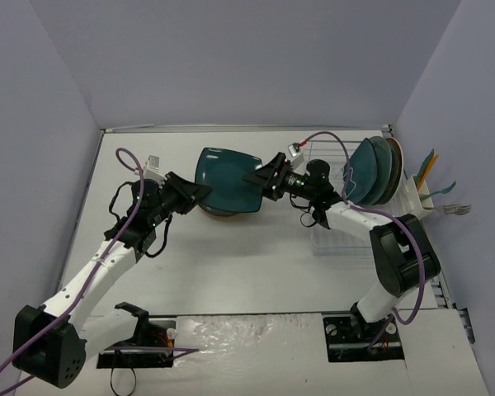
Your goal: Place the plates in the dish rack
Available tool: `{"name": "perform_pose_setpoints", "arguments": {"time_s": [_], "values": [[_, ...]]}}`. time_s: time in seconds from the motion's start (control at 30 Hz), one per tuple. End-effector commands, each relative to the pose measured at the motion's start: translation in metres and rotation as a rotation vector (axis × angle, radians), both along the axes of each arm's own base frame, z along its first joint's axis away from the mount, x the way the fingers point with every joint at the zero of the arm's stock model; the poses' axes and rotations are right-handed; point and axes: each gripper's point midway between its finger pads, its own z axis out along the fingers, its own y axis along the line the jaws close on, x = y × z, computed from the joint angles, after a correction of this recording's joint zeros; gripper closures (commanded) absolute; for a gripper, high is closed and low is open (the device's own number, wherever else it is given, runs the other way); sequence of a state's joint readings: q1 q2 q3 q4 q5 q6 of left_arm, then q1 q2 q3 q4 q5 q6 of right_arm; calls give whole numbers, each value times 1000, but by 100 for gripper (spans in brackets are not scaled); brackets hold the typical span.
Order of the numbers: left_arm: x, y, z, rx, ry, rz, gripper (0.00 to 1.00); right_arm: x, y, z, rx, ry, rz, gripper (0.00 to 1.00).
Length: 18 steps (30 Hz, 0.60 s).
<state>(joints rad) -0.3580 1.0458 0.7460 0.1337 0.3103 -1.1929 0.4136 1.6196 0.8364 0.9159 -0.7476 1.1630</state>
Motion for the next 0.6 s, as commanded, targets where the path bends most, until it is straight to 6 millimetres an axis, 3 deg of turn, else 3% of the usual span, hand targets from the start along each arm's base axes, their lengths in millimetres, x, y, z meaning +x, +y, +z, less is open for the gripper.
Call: {"name": "perform_pose_setpoints", "arguments": {"time_s": [0.0,0.43,0.57], "values": [[-4,-2,123,-185,-350,-11,100,-4,5,50,90,-153,38,42],[-3,-3,112,-174,-333,-16,100,-9,3,63,103,-171,41,95],[-4,-1,96,-118,-283,-12,93,-8,1,74,80,-206,30,100]]}}
